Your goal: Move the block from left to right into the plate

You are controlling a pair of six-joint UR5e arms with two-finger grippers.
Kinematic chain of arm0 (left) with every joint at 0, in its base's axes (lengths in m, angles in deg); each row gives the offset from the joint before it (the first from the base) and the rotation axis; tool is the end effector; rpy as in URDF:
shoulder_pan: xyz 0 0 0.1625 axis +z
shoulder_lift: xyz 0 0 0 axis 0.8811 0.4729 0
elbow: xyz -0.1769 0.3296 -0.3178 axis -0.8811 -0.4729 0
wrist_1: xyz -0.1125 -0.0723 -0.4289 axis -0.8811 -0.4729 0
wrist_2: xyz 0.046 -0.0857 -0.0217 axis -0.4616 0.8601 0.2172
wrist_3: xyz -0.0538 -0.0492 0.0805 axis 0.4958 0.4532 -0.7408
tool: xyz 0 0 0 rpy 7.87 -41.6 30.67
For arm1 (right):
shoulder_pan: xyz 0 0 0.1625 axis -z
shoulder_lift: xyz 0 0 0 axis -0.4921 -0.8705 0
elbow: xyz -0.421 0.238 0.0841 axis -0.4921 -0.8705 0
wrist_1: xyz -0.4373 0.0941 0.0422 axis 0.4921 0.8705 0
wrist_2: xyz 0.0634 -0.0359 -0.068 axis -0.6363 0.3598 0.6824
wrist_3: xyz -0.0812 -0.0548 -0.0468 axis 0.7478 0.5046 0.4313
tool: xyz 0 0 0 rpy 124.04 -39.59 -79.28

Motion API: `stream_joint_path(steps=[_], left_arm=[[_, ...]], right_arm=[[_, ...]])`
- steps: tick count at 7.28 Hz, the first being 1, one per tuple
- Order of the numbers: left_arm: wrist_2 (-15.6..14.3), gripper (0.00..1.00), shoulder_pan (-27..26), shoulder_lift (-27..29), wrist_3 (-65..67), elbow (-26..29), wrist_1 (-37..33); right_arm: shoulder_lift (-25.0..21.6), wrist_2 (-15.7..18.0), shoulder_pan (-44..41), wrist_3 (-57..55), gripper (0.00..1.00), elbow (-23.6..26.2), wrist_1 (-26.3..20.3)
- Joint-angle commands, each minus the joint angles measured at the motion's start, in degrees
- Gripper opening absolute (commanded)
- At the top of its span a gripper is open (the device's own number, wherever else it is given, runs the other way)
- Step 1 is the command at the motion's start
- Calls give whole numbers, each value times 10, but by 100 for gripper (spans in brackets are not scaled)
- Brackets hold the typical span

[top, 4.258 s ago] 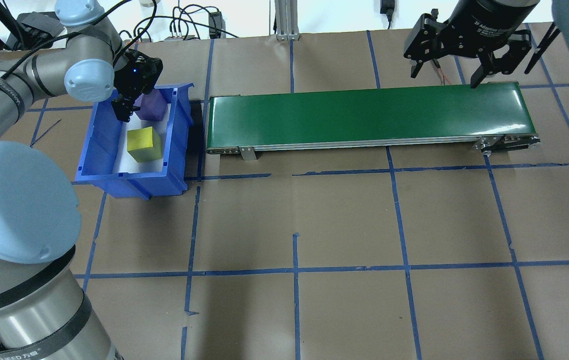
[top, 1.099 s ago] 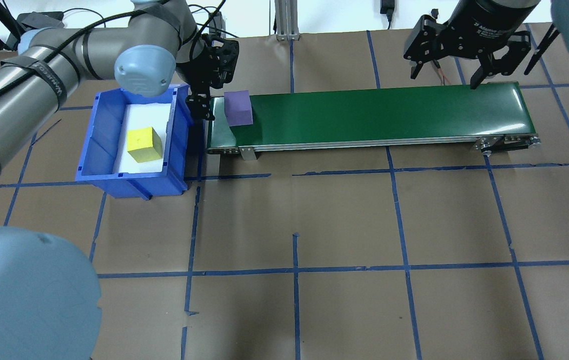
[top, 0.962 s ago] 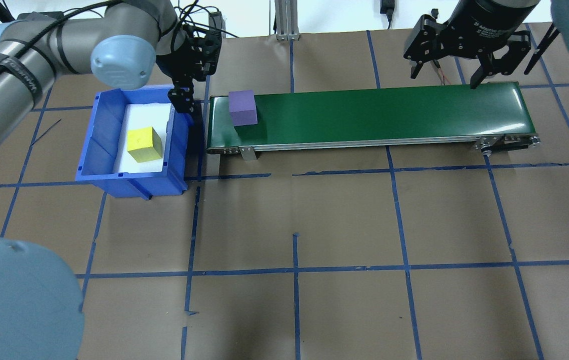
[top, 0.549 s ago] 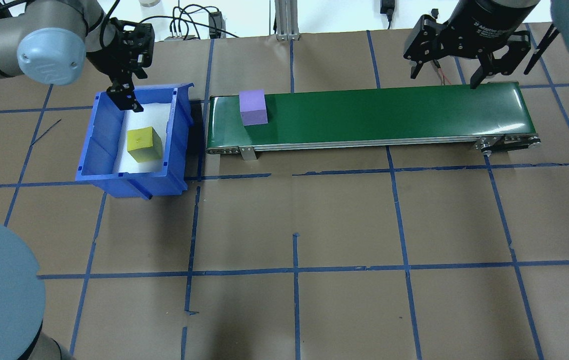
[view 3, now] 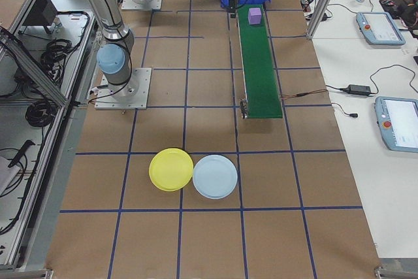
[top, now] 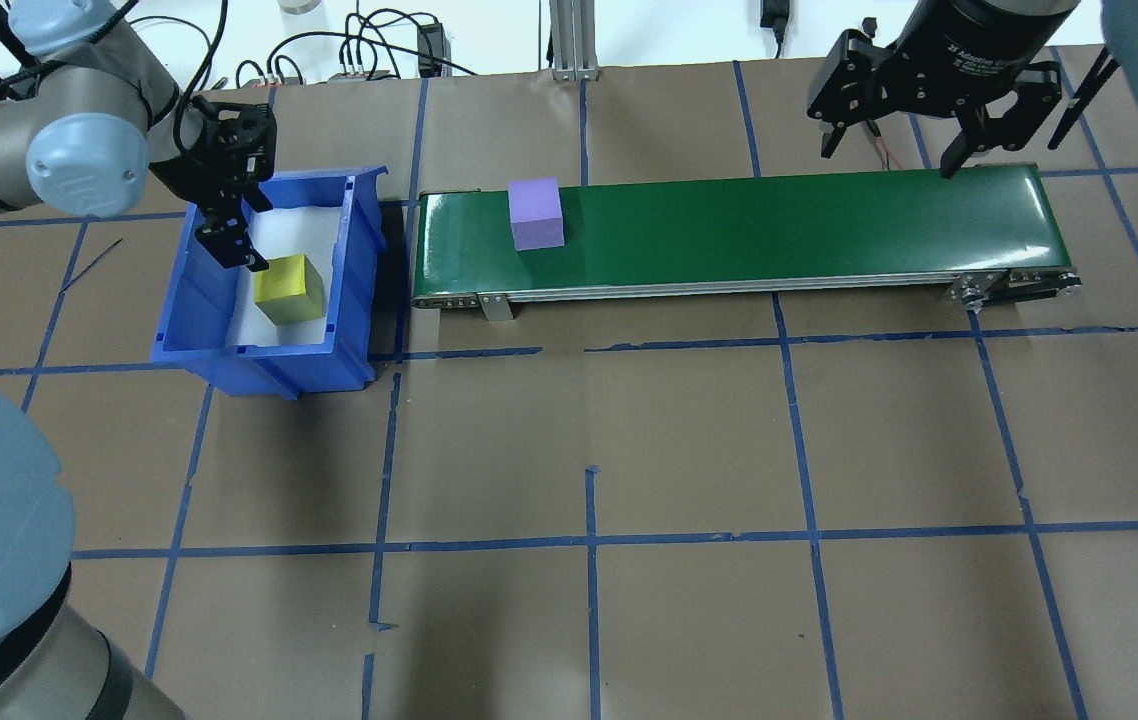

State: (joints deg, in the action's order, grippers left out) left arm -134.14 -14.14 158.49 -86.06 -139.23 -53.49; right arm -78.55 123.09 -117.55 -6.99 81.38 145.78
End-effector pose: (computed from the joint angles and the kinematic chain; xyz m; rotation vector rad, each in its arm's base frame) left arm 0.0334 -0.7220 0.2906 -1.9894 -2.2923 0.0569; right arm 0.1204 -0.5569 0.5768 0.3440 3.0567 -0.1538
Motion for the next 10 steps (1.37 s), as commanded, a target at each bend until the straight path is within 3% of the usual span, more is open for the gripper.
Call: stream_joint_path(steps=[1, 4, 6, 7, 8, 9, 10], left_arm=[[13, 97, 1, 6, 30, -55, 7], [17, 100, 1, 11, 33, -74, 9], [18, 100, 1, 11, 33, -85, 10], [19, 99, 1, 12, 33, -86, 19], [19, 86, 1, 13, 33, -85, 20], [19, 64, 1, 13, 32, -82, 40], [18, 54, 1, 12, 32, -75, 48]], right_arm=[[-1, -2, 0, 0, 100, 0, 0], [3, -36, -4, 3, 100, 15, 3], [15, -41, -4, 20, 100, 39, 67], [63, -43, -4, 43, 100, 46, 111], [110, -47, -4, 50, 100, 42, 162], [143, -90, -4, 50, 100, 41, 196], [168, -111, -4, 48, 100, 40, 220]])
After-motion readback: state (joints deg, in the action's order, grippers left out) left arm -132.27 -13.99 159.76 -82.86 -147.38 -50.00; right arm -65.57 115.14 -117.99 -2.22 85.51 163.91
